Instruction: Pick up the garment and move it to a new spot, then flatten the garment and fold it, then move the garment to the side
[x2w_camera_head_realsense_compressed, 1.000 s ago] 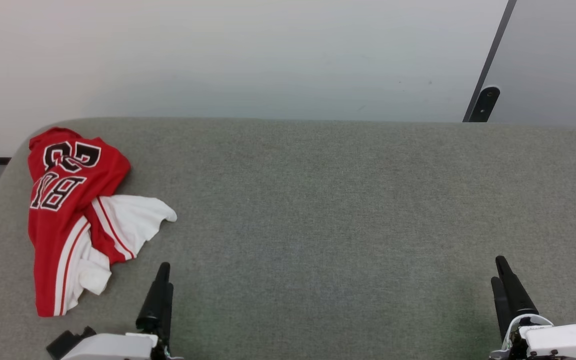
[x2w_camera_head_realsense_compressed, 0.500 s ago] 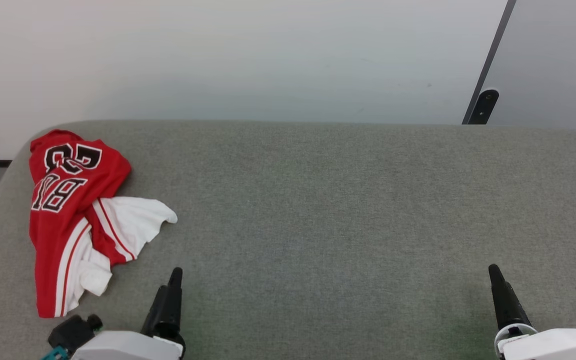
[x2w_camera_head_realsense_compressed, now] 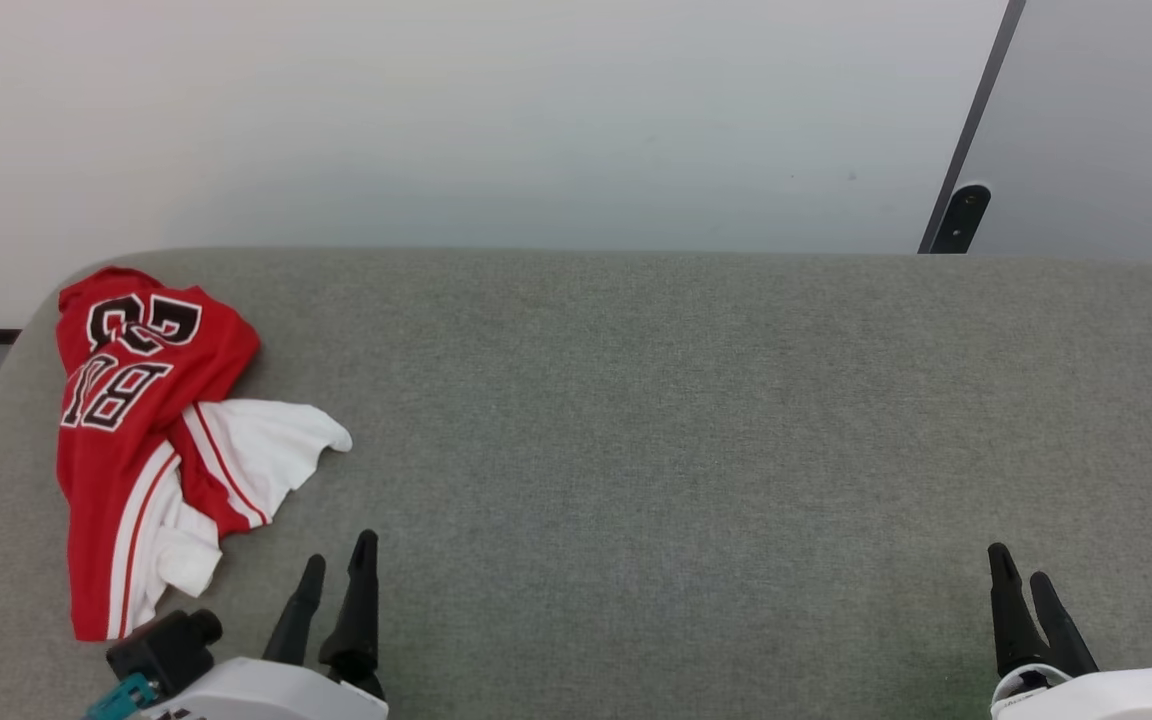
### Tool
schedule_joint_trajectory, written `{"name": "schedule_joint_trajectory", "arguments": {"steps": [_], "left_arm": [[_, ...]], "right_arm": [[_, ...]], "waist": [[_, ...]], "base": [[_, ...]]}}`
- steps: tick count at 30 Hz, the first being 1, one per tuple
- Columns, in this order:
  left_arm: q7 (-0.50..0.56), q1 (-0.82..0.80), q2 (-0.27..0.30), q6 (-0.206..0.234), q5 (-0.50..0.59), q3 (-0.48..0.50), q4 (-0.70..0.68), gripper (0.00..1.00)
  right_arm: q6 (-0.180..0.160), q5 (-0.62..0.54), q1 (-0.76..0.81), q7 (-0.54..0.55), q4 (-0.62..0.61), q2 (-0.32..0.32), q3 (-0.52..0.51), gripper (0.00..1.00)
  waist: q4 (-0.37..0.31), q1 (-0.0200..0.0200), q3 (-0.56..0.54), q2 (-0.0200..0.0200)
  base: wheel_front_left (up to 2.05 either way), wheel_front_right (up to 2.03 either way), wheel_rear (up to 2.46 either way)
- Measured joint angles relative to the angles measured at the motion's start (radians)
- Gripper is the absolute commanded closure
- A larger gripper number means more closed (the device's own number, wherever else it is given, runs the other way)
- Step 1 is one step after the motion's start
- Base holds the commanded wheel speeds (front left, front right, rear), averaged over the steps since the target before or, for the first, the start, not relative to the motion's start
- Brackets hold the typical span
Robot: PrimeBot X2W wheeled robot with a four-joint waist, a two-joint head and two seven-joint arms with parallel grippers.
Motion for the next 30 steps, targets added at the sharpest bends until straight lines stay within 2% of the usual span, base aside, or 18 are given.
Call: {"name": "schedule_joint_trajectory", "arguments": {"steps": [30], "left_arm": [[-0.086, 0.015, 0.064, 0.060, 0.367, -0.117, -0.088, 0.00]], "right_arm": [[0.000, -0.315, 0.030, -0.068, -0.033, -0.002, 0.011, 0.00]], "waist": [[-0.004, 0.0000, -0.009, 0.0000]], "base": [[0.00, 0.00, 0.00]]}}
